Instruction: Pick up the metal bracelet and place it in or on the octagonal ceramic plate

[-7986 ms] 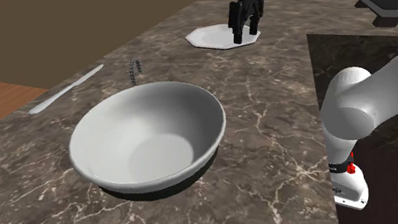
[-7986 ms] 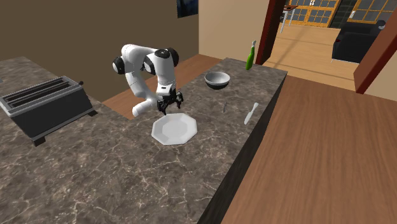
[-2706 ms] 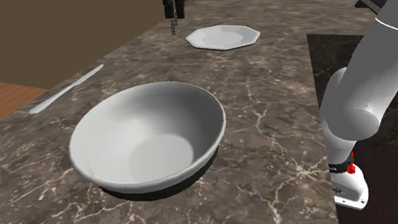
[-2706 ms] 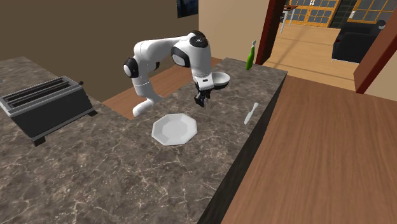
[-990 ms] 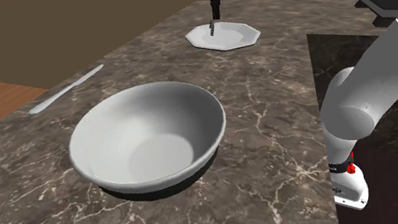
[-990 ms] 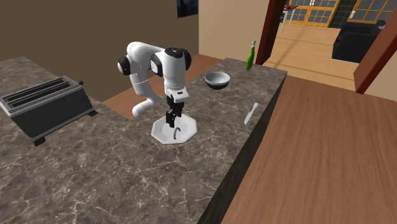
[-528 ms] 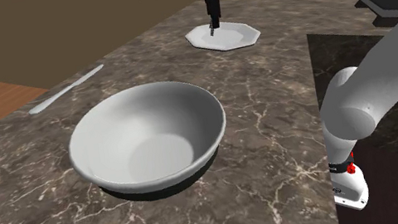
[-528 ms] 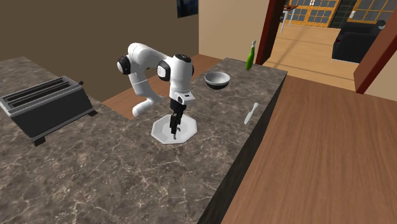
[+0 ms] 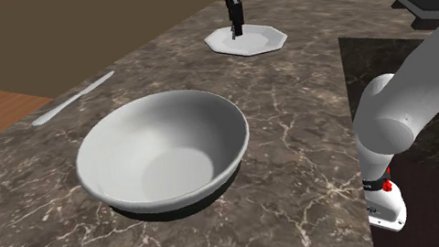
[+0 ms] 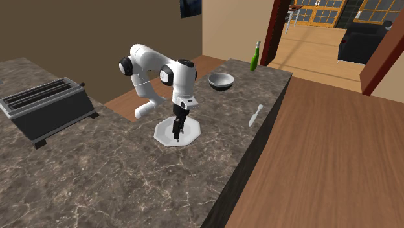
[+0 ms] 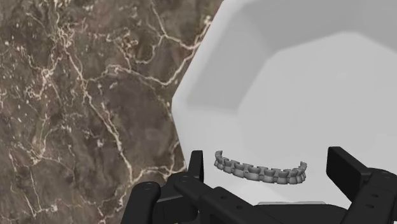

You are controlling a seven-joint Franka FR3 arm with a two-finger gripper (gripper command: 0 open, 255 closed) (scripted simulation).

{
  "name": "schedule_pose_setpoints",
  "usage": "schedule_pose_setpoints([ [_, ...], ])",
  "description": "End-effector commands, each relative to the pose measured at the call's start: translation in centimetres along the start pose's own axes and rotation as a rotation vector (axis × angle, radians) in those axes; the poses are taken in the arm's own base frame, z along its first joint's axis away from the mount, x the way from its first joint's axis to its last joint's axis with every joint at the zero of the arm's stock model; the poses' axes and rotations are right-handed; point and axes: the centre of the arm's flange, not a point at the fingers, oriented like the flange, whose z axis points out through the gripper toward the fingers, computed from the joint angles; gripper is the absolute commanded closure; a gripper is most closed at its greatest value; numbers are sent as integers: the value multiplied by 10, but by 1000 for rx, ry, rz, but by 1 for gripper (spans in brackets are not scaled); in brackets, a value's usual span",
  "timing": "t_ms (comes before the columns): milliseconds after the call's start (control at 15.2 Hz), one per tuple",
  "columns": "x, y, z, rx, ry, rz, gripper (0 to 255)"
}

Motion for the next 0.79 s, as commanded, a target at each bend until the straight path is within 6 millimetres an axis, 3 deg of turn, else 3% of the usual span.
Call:
schedule_pose_setpoints([
  [0,0,0,0,0,0,0,0],
  [66,0,0,0,0,0,0,255],
  [726,-1,1,-5,0,0,0,255],
])
